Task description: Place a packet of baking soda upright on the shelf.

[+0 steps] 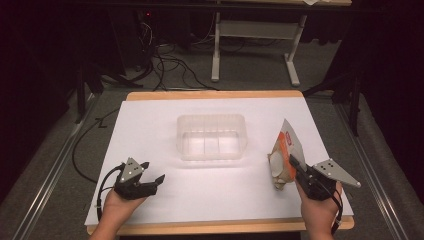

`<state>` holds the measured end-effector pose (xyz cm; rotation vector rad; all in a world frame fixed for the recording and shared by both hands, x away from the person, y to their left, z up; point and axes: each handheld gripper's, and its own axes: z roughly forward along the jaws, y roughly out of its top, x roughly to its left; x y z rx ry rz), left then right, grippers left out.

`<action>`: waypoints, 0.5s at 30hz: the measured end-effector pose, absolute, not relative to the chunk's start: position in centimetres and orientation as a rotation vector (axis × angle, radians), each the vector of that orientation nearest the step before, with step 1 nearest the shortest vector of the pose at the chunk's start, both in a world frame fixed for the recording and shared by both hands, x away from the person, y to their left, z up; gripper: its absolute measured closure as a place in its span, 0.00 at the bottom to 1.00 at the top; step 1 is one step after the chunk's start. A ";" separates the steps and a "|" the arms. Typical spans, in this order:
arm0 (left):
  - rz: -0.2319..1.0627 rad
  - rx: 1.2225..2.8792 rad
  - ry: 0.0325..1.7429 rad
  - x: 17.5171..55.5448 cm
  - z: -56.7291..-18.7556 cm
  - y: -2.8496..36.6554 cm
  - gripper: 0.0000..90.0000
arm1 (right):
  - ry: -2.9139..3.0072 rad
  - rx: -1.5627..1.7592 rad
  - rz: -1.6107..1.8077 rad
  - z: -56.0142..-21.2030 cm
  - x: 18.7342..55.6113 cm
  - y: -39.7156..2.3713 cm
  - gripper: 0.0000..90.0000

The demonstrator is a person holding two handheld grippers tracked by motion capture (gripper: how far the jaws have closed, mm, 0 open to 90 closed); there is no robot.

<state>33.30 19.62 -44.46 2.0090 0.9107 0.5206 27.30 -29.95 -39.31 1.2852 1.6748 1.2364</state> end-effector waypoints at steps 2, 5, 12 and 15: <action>0.524 2.019 0.908 33.3 -44.5 19.6 0.31 | 1.667 1.281 1.245 -39.2 27.2 -30.0 1.00; 0.527 2.022 0.905 33.3 -44.5 19.5 0.31 | 1.652 1.284 1.253 -39.1 27.1 -30.1 1.00; 0.526 2.012 0.904 33.3 -44.5 19.6 0.29 | 1.621 1.254 1.265 -38.3 27.0 -30.3 1.00; 0.530 2.011 0.902 33.3 -44.5 19.6 0.29 | 1.608 1.243 1.273 -37.8 27.2 -30.1 1.00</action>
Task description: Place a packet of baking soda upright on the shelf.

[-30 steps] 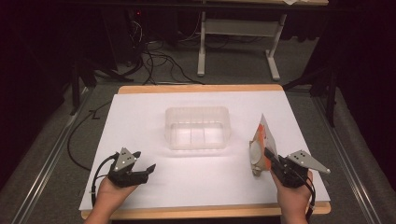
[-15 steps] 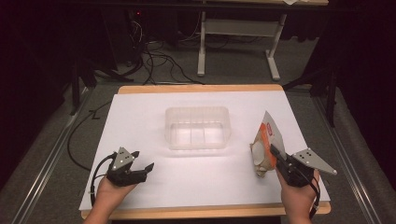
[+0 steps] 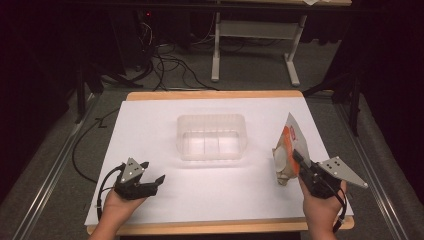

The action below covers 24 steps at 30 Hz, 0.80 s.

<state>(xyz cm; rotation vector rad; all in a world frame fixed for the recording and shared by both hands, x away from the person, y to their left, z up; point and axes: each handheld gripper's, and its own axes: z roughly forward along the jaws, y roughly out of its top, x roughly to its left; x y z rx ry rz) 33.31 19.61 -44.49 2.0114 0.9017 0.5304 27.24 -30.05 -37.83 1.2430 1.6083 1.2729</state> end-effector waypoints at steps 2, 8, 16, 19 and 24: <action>0.529 2.018 0.902 33.3 -44.5 19.6 0.28 | 1.604 1.242 1.280 -37.7 27.4 -30.0 1.00; 0.521 2.017 0.901 33.4 -44.6 19.8 0.29 | 1.626 1.239 1.298 -36.8 28.2 -29.3 1.00; 0.505 2.018 0.894 33.3 -44.5 19.8 0.29 | 1.622 1.205 1.360 -34.5 29.0 -28.0 1.00; 0.505 2.024 0.886 33.3 -44.5 19.8 0.29 | 1.622 1.185 1.375 -33.4 29.3 -27.3 1.00; 0.500 2.034 0.880 33.3 -44.5 19.7 0.29 | 1.611 1.173 1.415 -32.1 29.6 -26.8 1.00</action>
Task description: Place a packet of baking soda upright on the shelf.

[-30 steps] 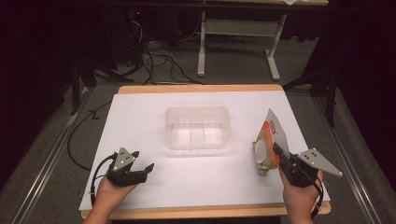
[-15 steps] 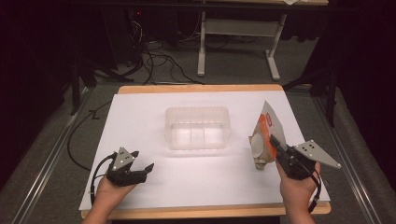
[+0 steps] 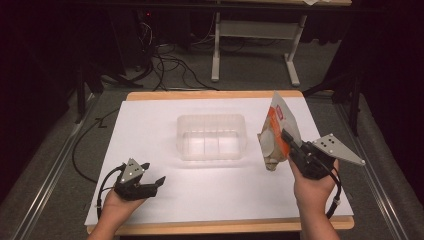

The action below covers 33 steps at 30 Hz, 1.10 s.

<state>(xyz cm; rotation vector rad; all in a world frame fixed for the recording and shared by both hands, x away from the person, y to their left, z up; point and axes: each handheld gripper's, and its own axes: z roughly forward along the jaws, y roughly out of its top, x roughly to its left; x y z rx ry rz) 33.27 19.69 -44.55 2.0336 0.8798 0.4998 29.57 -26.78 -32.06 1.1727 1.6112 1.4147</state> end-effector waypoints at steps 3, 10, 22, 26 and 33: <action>0.499 2.035 0.875 33.3 -44.5 19.7 0.29 | 1.608 1.152 1.436 -31.2 29.7 -26.4 1.00; 0.501 2.038 0.872 33.2 -44.5 19.6 0.29 | 1.611 1.111 1.478 -29.1 30.2 -24.7 1.00; 0.502 2.034 0.865 33.2 -44.4 19.7 0.30 | 1.649 1.077 1.538 -29.1 31.8 -20.9 1.00; 0.506 2.033 0.863 33.2 -44.4 19.7 0.30 | 1.677 1.064 1.549 -29.5 32.5 -19.2 1.00; 0.504 2.032 0.858 33.1 -44.3 19.7 0.30 | 1.713 1.047 1.560 -30.3 34.0 -16.3 1.00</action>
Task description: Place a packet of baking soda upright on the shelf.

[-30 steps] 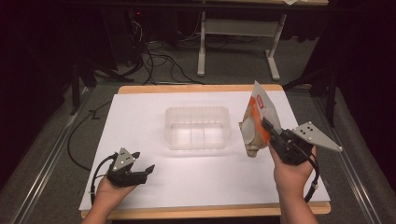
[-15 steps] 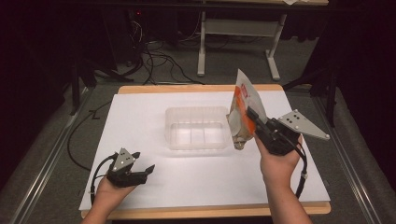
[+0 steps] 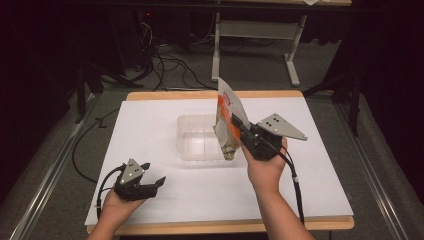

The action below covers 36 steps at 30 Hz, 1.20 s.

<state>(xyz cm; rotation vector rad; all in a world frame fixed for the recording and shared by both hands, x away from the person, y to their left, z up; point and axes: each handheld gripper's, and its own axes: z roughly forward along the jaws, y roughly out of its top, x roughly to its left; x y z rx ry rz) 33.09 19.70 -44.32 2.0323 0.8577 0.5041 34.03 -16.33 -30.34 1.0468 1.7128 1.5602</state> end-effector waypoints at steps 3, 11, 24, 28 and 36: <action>0.502 2.029 0.857 33.1 -44.3 19.8 0.30 | 1.717 1.055 1.565 -30.7 34.8 -15.3 1.00; 0.503 2.030 0.849 33.1 -44.2 19.8 0.30 | 1.743 1.066 1.552 -31.8 36.9 -13.0 1.00; 0.502 2.028 0.843 33.2 -44.2 19.9 0.30 | 1.768 1.073 1.546 -33.4 39.6 -10.0 1.00; 0.500 2.030 0.843 33.2 -44.2 20.0 0.30 | 1.776 1.065 1.540 -33.7 40.2 -9.3 1.00; 0.501 2.044 0.832 33.3 -44.3 19.7 0.30 | 1.778 1.065 1.535 -34.3 40.9 -8.4 1.00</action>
